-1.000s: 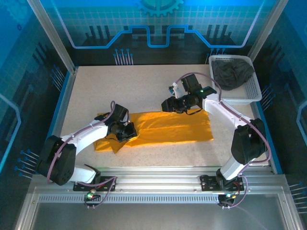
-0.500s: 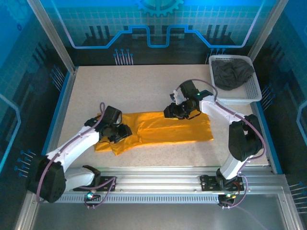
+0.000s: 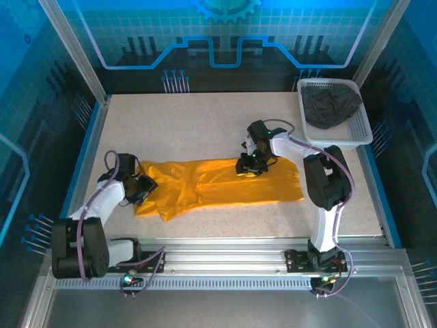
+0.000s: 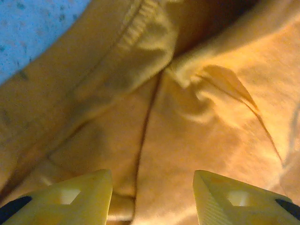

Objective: Fold and stack the t-shirts

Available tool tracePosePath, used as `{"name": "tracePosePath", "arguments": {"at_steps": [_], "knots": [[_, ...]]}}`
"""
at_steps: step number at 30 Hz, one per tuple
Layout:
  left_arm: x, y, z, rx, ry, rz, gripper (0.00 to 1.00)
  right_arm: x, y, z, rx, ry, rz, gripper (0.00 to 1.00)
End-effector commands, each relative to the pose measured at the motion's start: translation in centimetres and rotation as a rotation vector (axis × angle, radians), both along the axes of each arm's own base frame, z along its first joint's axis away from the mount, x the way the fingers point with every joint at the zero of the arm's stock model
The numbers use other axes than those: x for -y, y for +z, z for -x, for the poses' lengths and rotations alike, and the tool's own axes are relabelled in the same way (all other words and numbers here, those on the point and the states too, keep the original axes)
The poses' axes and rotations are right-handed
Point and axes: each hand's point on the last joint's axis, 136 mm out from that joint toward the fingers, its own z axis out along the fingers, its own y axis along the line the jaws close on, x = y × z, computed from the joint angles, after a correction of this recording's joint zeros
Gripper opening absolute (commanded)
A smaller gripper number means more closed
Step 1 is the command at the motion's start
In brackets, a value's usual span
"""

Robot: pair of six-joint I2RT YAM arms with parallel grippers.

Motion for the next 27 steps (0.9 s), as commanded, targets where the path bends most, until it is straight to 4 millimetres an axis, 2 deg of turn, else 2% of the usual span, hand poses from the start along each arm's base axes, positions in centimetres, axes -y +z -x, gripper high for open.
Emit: {"name": "tracePosePath", "arguments": {"at_steps": [1, 10, 15, 21, 24, 27], "knots": [[-1.5, 0.1, -2.4, 0.061, -0.040, -0.054, 0.48, 0.4, 0.4, -0.3, -0.012, 0.003, 0.023, 0.37], [0.0, -0.7, -3.6, 0.116, -0.047, 0.039, 0.41, 0.4, 0.1, 0.1, -0.033, 0.003, 0.014, 0.38], [0.7, -1.7, -2.4, 0.074, -0.060, 0.054, 0.36, 0.3, -0.1, 0.1, -0.040, 0.001, 0.010, 0.38], [-0.1, -2.3, -1.0, 0.023, -0.056, -0.006, 0.36, -0.1, 0.5, -0.4, -0.030, -0.001, -0.004, 0.38], [-0.3, -2.2, -1.0, 0.017, -0.061, -0.021, 0.38, -0.2, 0.7, -0.5, -0.027, 0.002, -0.008, 0.38], [0.7, -2.4, -1.3, 0.033, -0.075, 0.019, 0.37, -0.3, 0.7, -0.5, -0.027, 0.000, -0.012, 0.38]]}}
